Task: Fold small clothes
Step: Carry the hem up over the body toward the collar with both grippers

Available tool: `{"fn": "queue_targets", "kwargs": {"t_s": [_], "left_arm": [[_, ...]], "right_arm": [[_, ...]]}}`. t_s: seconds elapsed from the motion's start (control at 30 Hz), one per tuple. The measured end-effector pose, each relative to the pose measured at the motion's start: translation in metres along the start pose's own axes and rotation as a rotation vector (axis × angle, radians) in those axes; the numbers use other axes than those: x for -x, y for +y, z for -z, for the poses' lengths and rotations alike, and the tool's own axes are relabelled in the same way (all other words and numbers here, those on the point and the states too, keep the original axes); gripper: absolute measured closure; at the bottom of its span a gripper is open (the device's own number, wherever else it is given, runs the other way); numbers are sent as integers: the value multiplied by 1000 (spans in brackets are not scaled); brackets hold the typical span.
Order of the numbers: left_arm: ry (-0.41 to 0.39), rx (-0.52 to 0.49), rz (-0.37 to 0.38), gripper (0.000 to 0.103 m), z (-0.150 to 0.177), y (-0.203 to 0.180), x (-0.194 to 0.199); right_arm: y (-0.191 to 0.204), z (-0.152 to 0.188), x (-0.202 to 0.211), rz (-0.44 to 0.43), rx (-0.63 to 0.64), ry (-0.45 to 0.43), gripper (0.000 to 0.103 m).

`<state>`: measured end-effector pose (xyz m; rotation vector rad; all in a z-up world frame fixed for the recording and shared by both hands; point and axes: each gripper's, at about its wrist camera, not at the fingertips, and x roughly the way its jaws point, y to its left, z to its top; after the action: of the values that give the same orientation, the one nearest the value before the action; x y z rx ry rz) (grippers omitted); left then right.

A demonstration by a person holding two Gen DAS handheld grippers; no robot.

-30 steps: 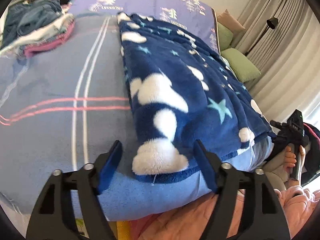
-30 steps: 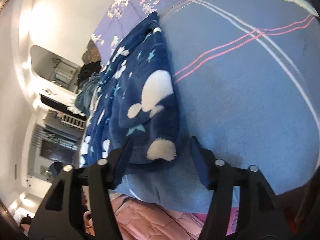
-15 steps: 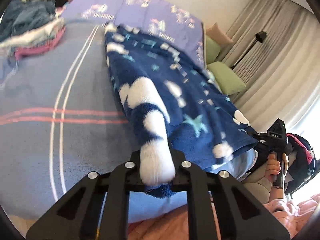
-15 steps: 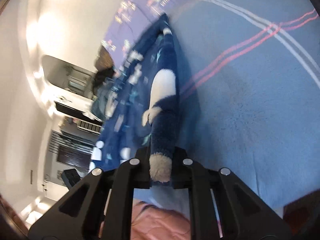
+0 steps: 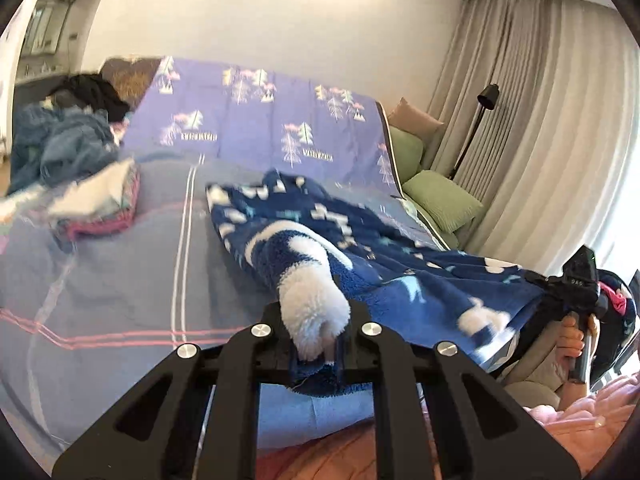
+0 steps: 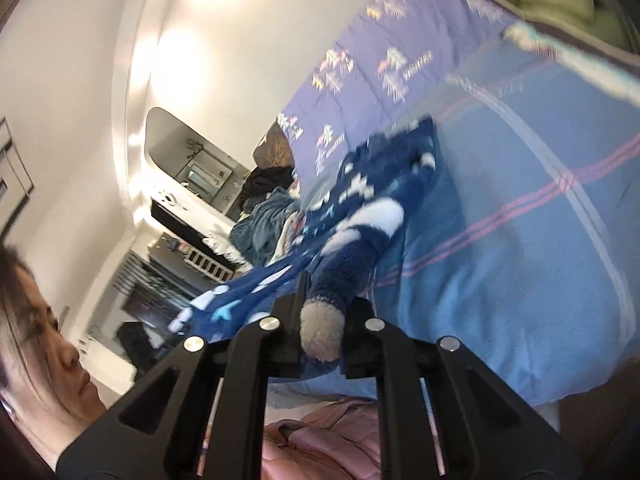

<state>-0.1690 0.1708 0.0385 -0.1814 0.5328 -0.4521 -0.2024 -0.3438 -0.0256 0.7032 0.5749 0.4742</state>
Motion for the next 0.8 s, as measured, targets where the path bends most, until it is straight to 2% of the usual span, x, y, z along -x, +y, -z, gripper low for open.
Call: {"fn": "queue_targets", "kwargs": {"t_s": [0.13, 0.33, 0.53, 0.8], "left_arm": [[-13, -65, -24, 90, -7, -7, -15], [-18, 6, -38, 90, -24, 16, -61], [-60, 43, -42, 90, -46, 28, -75], [-71, 42, -42, 90, -72, 36, -108]], "right_arm": [[6, -9, -6, 93, 85, -45, 92], [-4, -30, -43, 40, 68, -84, 91], [-9, -55, -65, 96, 83, -140, 91], [-15, -81, -88, 107, 105, -167, 91]]}}
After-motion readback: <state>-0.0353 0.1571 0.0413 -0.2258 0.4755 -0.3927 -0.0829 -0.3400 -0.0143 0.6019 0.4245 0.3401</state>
